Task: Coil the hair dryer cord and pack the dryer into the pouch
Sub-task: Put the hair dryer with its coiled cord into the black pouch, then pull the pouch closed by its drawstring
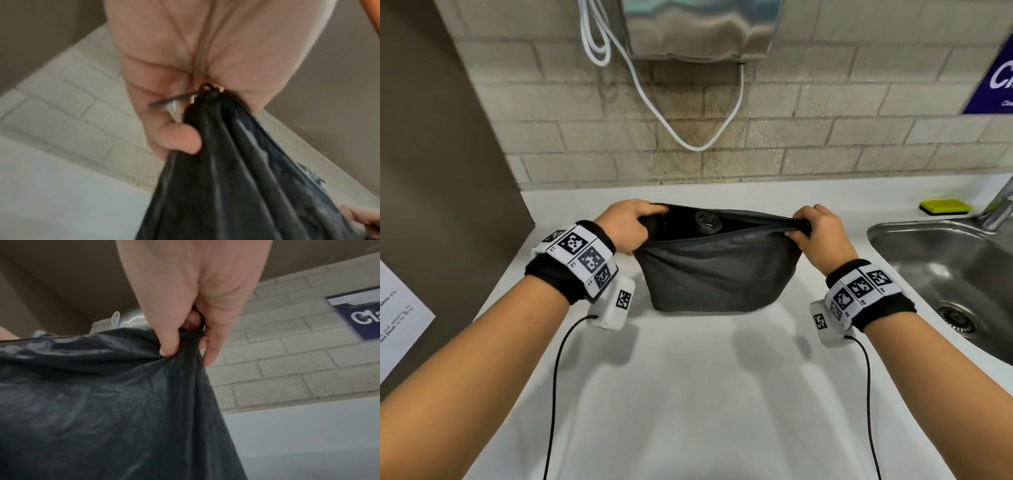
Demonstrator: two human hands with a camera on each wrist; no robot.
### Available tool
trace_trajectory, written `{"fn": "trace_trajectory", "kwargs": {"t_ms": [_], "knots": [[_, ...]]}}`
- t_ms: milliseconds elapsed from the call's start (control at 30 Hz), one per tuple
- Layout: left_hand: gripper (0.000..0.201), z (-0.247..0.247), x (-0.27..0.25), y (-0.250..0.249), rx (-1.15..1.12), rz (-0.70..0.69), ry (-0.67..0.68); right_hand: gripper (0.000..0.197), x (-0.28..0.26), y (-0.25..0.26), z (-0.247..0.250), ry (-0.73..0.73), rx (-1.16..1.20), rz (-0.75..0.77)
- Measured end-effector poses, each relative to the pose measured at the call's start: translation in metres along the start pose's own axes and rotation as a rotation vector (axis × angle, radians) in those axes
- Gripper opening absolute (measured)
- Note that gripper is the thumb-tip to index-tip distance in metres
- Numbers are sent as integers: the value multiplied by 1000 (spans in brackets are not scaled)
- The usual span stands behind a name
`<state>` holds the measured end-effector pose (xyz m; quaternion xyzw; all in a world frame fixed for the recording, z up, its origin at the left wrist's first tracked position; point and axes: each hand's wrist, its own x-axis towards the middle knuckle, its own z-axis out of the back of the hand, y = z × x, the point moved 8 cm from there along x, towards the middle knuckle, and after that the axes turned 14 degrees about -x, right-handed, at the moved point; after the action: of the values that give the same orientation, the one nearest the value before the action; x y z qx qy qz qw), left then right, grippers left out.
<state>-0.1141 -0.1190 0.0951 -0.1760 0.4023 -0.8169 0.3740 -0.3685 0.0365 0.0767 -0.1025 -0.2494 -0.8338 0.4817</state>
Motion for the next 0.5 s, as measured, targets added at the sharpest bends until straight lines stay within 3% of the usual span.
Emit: {"fn": "trace_trajectory", "kwargs": {"t_ms": [167, 300, 400, 500], "knots": [[68, 7, 2, -7, -96, 19, -20, 13, 3, 3, 17, -87, 4, 34], [35, 4, -1, -11, -229, 33, -15, 30, 1, 1, 20, -88, 20, 2], [77, -2, -5, -16, -63, -23, 70, 27, 0, -2, 24, -106, 86, -14], [88, -1, -2, -17, 160, -104, 64, 22, 1, -8, 25, -85, 157, -39]]}}
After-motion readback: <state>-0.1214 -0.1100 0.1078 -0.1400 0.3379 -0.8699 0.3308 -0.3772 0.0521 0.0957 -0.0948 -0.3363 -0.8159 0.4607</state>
